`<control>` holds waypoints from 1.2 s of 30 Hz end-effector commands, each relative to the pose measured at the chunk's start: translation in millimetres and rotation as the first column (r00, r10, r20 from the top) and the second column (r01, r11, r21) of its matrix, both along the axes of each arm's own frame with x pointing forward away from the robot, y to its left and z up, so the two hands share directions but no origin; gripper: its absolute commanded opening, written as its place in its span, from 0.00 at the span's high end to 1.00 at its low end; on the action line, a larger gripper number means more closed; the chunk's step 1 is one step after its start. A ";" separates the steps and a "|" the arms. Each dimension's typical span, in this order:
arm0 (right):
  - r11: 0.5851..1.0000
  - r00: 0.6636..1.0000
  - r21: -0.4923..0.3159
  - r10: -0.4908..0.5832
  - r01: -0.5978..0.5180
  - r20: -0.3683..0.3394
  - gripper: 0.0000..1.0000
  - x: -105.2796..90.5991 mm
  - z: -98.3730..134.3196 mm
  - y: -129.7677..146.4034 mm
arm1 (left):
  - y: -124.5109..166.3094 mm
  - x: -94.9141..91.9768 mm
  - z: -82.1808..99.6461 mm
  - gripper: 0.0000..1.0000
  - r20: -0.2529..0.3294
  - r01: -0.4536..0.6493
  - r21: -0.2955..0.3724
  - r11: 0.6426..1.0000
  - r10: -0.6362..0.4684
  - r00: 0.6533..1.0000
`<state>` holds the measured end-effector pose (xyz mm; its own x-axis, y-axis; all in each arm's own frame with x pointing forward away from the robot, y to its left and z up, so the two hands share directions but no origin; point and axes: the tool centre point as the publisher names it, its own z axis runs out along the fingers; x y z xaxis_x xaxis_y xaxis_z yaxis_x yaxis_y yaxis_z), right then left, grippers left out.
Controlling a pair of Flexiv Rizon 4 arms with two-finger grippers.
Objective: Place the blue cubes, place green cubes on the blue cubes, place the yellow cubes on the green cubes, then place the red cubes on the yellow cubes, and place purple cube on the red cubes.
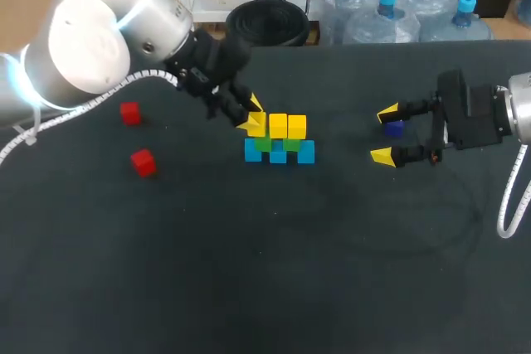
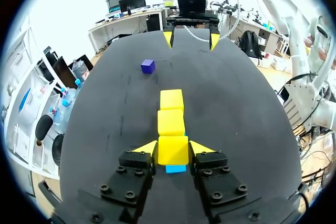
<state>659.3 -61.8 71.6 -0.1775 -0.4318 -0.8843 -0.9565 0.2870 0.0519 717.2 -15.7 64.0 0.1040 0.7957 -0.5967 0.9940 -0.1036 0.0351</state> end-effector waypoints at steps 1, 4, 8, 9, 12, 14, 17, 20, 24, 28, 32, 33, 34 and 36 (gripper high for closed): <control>1.000 1.000 0.001 0.000 0.000 0.001 0.00 0.4 -0.7 0.5 | -2.5 1.3 -0.2 1.00 -0.002 0.001 0.006 1.000 -0.001 1.000; 1.000 1.000 0.001 0.000 0.000 0.001 0.00 0.4 -0.7 0.5 | -3.7 1.2 -0.6 1.00 -0.002 0.003 0.008 1.000 -0.003 1.000; 1.000 1.000 0.001 0.000 0.000 0.001 0.00 0.4 -0.7 0.5 | -3.9 1.1 -0.7 1.00 -0.003 0.002 0.008 1.000 -0.002 1.000; 1.000 1.000 0.001 0.000 0.000 0.001 0.00 0.4 -0.7 0.5 | -3.9 1.0 -0.7 1.00 -0.003 0.002 0.008 1.000 -0.002 1.000; 1.000 1.000 0.001 0.000 0.000 0.001 0.00 0.4 -0.7 0.5 | -4.0 1.1 -0.9 1.00 -0.003 0.001 0.010 1.000 -0.001 1.000; 1.000 1.000 0.001 0.000 0.000 0.001 0.00 0.4 -0.7 0.5 | -4.1 1.1 -0.9 1.00 -0.003 0.000 0.010 1.000 0.000 1.000; 1.000 1.000 0.001 0.000 0.000 0.001 0.00 0.4 -0.7 0.5 | -4.2 1.2 -0.9 1.00 -0.003 0.000 0.010 1.000 0.000 1.000; 1.000 1.000 0.001 0.000 0.000 0.001 0.00 0.4 -0.7 0.5 | -4.3 1.4 -1.2 1.00 -0.003 0.000 0.011 1.000 0.000 1.000; 1.000 1.000 0.001 0.000 0.000 0.001 0.00 0.4 -0.7 0.5 | -4.6 1.7 -1.9 1.00 -0.004 -0.001 0.010 1.000 0.001 1.000; 1.000 1.000 0.001 0.000 0.000 0.001 0.00 0.4 -0.7 0.5 | -5.2 1.7 -2.3 1.00 -0.005 -0.002 0.010 1.000 0.002 1.000; 1.000 1.000 0.001 0.000 0.000 0.001 0.00 0.4 -0.7 0.5 | -5.3 1.6 -2.4 1.00 -0.005 -0.004 0.008 1.000 0.004 1.000; 1.000 1.000 0.001 0.000 0.000 0.001 0.00 0.4 -0.7 0.5 | -5.2 1.6 -2.4 1.00 -0.005 -0.004 0.009 1.000 0.004 1.000; 1.000 1.000 0.001 0.000 0.000 0.001 0.00 0.4 -0.7 0.5 | -5.1 1.7 -2.4 1.00 -0.005 -0.004 0.010 1.000 0.004 1.000; 1.000 1.000 0.001 0.000 0.000 0.001 0.00 0.4 -0.7 0.5 | -4.9 1.7 -2.5 1.00 -0.007 -0.005 0.010 1.000 0.005 1.000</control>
<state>659.3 -61.7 71.6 -0.1775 -0.4318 -0.8843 -0.9565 0.2870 0.0519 717.6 -19.9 61.7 0.0978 0.7998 -0.5922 0.9946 -0.0993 0.0301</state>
